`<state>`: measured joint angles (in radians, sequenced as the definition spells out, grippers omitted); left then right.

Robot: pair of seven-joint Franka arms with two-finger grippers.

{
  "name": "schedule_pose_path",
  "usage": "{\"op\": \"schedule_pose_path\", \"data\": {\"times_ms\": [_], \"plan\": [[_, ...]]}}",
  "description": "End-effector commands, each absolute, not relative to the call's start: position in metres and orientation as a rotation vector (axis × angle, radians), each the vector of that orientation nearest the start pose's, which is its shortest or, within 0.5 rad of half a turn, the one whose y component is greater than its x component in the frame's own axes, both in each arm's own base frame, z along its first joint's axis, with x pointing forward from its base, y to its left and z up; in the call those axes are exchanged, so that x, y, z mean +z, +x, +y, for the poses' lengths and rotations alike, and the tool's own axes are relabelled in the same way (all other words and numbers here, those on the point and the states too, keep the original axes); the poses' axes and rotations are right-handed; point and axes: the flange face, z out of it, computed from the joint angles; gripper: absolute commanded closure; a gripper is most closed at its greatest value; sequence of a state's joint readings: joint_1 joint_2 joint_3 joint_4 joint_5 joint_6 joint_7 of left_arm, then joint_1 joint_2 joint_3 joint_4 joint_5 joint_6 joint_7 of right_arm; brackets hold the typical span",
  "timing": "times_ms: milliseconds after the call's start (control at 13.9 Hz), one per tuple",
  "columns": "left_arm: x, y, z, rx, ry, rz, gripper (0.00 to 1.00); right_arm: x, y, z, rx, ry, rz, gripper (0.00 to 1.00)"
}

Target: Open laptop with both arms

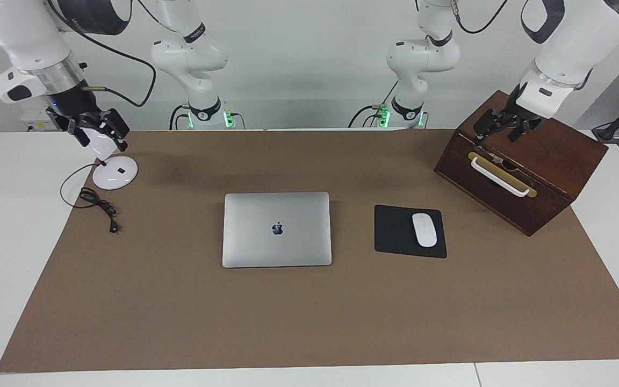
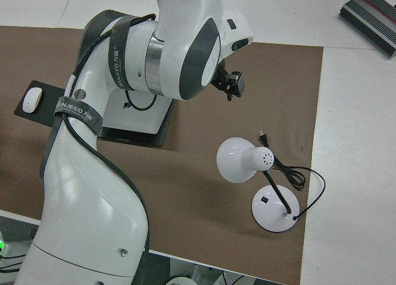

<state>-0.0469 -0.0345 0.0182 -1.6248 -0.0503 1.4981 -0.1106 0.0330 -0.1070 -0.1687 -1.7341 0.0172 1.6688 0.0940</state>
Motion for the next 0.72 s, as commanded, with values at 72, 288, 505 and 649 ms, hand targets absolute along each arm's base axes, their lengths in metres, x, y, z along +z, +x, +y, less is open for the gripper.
{"op": "schedule_pose_path", "data": {"times_ms": [72, 288, 505, 649], "plan": [[0.6174, 0.5399, -0.0187, 0.126, -3.174, -0.117, 0.00, 0.6100, 0.5207, -0.0780, -0.082, -3.087, 0.395, 0.00], [0.6181, 0.5394, -0.0169, 0.126, -3.172, -0.120, 0.00, 0.6107, 0.5216, -0.0757, -0.084, -3.089, 0.381, 0.00], [0.6176, 0.5397, -0.0169, 0.123, -3.173, -0.117, 0.00, 0.6115, 0.5213, -0.0745, -0.086, -3.085, 0.374, 0.00], [0.6171, 0.5408, -0.0158, 0.111, -3.172, -0.118, 0.00, 0.6102, 0.5216, -0.0725, -0.084, -3.084, 0.360, 0.00]]}}
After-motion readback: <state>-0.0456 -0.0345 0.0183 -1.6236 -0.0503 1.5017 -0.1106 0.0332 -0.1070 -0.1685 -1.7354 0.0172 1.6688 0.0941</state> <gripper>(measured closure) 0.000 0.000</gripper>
